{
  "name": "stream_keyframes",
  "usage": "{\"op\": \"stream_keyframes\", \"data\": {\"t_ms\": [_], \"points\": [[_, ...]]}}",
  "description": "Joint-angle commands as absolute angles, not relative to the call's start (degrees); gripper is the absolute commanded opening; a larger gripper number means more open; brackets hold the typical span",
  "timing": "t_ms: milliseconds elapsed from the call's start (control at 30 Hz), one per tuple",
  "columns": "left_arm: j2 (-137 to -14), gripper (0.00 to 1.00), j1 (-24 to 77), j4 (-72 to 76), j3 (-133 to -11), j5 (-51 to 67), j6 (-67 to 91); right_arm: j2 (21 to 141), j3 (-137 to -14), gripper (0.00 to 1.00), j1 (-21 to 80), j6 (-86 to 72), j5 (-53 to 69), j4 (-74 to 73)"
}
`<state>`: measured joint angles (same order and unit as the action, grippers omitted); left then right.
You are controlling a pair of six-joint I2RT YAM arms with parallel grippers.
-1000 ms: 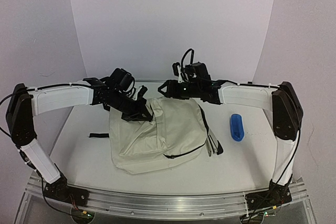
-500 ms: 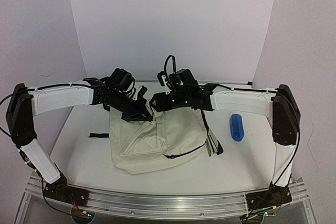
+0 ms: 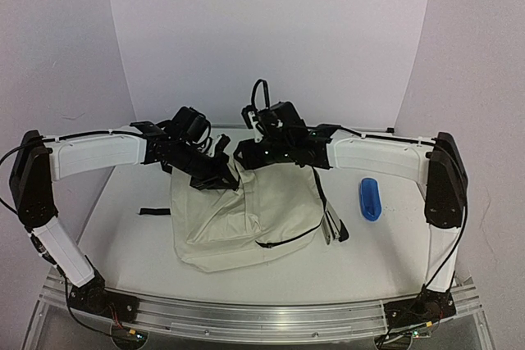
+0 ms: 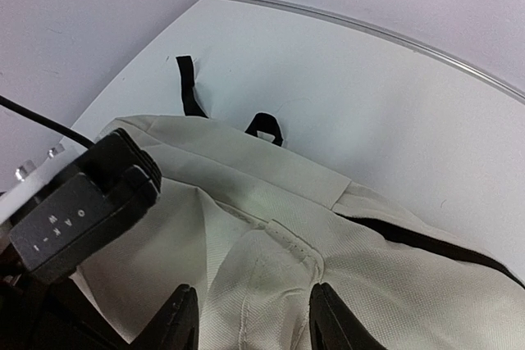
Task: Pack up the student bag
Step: Unzip the student bag at the center of the board.
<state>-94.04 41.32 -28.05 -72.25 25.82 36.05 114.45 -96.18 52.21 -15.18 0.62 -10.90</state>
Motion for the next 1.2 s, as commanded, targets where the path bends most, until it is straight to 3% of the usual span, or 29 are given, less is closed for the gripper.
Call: {"op": "stream_keyframes", "data": {"t_ms": [0, 167, 267, 367, 467, 533, 1167], "points": [[-94.2, 0.0, 42.09, -29.62, -71.98, 27.83, 36.21, 116.15, -99.03, 0.5, 53.28, -13.84, -0.44, -11.99], [-94.48, 0.0, 42.15, -29.58, -72.2, 27.92, 36.21, 117.84, -100.11, 0.51, 53.7, -13.49, -0.56, -13.77], [-94.33, 0.0, 42.1, -29.62, -72.32, 27.89, 36.11, 118.86, -100.77, 0.46, 53.85, -13.74, -2.6, -14.71], [-94.31, 0.0, 42.1, -29.64, -72.38, 27.83, 36.11, 118.84, -101.09, 0.34, 53.88, -14.16, -3.67, -14.74], [-94.73, 0.0, 42.1, -29.52, -72.33, 28.71, 35.82, 118.82, -101.93, 0.11, 53.82, -14.81, -3.9, -14.68], [-94.98, 0.0, 42.06, -29.47, -72.42, 29.65, 35.41, 119.0, -102.59, 0.01, 53.88, -15.44, -3.97, -14.68], [-93.14, 0.0, 44.25, -28.49, -70.34, 40.25, 31.81, 120.56, -108.35, 0.0, 51.68, -24.89, -13.38, -14.68]]}}
